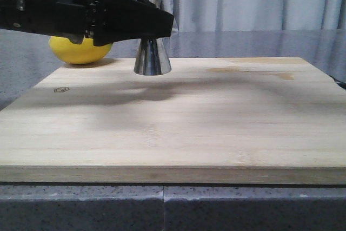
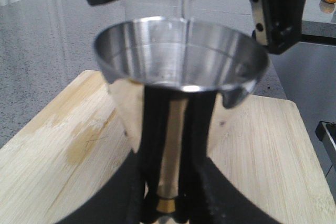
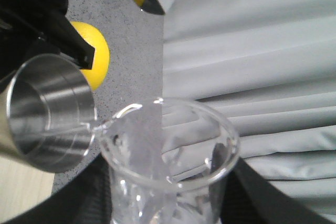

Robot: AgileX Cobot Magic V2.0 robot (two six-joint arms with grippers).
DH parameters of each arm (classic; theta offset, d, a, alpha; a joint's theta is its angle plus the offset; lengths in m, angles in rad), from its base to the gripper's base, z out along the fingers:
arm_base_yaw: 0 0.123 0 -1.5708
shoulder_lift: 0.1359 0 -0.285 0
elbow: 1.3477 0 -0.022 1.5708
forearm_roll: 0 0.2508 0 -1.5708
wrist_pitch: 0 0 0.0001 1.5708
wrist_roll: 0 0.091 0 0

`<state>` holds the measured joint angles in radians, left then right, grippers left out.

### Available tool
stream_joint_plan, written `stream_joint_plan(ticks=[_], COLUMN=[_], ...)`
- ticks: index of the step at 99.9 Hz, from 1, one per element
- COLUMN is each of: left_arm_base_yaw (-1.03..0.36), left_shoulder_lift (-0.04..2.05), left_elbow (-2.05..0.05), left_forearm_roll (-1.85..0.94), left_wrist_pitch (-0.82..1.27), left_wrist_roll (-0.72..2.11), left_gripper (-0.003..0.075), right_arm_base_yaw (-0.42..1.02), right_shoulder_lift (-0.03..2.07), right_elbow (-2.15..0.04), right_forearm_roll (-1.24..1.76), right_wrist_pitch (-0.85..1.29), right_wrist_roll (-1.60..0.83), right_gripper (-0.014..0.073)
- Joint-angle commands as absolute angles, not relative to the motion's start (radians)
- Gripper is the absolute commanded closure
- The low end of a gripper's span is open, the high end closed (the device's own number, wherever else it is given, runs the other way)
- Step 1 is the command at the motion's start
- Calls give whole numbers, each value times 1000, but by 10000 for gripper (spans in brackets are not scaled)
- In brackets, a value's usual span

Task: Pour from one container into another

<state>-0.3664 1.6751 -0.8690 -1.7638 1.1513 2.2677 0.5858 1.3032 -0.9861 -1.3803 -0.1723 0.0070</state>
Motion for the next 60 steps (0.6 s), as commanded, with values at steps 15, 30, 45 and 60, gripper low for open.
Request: stream_joint_plan(ticks=[15,30,45,60], left_arm_base_yaw=[-376,-376,-376,-376], left_shoulder_lift=[1630,1630,1630,1630], left_elbow=[-897,-897,-897,-897], left_forearm_roll=[-1823,-1823,-1823,-1823], left_wrist_pitch=[1268,1268,1268,1268], left_wrist_roll=[2257,2256,2254,2254], left_gripper=[739,738,738,739], right_arm_base_yaw=[585,585,585,585], right_shoulder_lift=[1275,1275,1275,1275], right_elbow=[-1026,-1026,-1026,-1026], right_forearm_roll=[-1385,-1389,-1404,-1408], right_wrist_pitch=[-187,-187,-187,-187], right_wrist_roll=[8,8,8,8], right_gripper=[410,410,410,410])
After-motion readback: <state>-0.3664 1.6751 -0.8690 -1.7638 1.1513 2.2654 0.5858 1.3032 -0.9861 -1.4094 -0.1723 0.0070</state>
